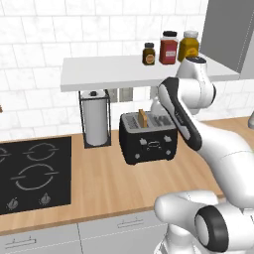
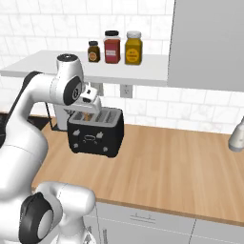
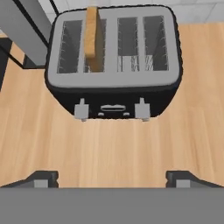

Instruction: Start the toaster. Once the lever pops up, take the bread to the plate on the dining counter.

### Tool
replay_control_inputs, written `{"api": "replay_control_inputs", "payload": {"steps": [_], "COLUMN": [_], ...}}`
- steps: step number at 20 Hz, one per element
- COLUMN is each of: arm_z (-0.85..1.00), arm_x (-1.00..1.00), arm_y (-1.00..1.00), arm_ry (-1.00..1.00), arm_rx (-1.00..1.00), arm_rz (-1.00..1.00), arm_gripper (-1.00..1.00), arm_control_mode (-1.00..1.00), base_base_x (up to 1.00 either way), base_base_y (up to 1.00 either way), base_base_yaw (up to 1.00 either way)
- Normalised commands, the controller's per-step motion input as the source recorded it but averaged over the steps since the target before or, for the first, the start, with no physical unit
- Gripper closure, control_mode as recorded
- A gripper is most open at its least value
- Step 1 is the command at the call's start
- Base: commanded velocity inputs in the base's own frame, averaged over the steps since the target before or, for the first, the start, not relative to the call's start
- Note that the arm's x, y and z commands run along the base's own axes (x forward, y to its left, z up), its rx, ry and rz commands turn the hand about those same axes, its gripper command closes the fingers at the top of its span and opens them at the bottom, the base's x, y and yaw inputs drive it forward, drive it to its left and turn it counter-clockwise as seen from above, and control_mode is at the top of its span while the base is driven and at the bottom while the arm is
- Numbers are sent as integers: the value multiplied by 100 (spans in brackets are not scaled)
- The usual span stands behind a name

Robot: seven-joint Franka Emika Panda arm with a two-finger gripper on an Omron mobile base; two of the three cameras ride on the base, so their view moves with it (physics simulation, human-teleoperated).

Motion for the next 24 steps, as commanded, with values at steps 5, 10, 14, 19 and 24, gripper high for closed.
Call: {"api": "replay_control_inputs", "payload": {"steps": [5,10,14,19,24], "arm_z": [-30,-14,-7,-1,0], "arm_x": [-3,0,0,4,40], "arm_y": [39,37,26,18,4], "arm_ry": [-1,-4,-5,-12,-3], "arm_rx": [0,0,0,0,0], "arm_rz": [0,0,0,0,0], "arm_gripper": [100,100,100,100,100], "arm_control_mode": [-100,-100,-100,-100,-100], "base_base_x": [0,0,0,0,0], "base_base_y": [0,0,0,0,0], "base_base_yaw": [0,0,0,0,0]}}
